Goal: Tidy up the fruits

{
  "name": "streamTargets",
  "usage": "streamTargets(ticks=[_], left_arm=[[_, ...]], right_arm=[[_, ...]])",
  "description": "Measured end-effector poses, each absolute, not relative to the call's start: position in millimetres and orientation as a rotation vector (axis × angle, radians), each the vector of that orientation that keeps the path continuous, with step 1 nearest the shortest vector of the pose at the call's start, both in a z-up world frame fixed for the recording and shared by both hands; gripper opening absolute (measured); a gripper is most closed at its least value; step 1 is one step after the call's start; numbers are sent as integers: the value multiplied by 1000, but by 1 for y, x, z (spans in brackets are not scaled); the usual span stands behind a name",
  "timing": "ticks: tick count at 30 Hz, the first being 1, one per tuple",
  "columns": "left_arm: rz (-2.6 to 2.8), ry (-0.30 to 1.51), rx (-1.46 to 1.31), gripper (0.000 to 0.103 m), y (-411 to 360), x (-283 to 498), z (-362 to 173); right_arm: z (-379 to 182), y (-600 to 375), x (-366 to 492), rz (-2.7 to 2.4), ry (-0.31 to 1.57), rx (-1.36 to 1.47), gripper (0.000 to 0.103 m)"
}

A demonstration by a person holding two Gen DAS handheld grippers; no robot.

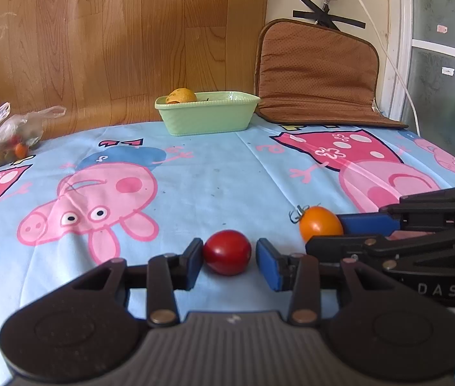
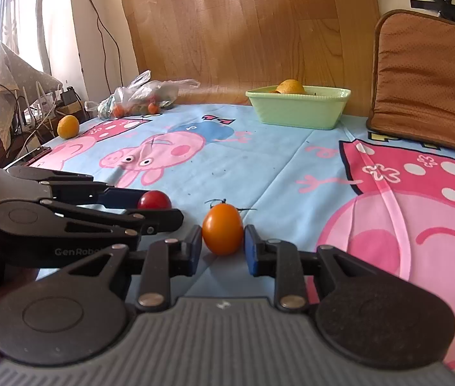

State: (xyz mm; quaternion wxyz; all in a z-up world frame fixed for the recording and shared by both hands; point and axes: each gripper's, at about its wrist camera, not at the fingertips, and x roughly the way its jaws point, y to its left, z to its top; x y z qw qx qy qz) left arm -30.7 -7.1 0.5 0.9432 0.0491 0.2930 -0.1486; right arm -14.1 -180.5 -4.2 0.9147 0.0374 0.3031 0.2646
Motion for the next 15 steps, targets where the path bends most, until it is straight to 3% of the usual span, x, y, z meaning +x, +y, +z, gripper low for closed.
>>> streamTargets(ticks=[15], left_arm=[[-307, 596, 103, 41, -7, -31, 0]], right_arm=[[-5, -180, -14, 543, 628, 69, 31]])
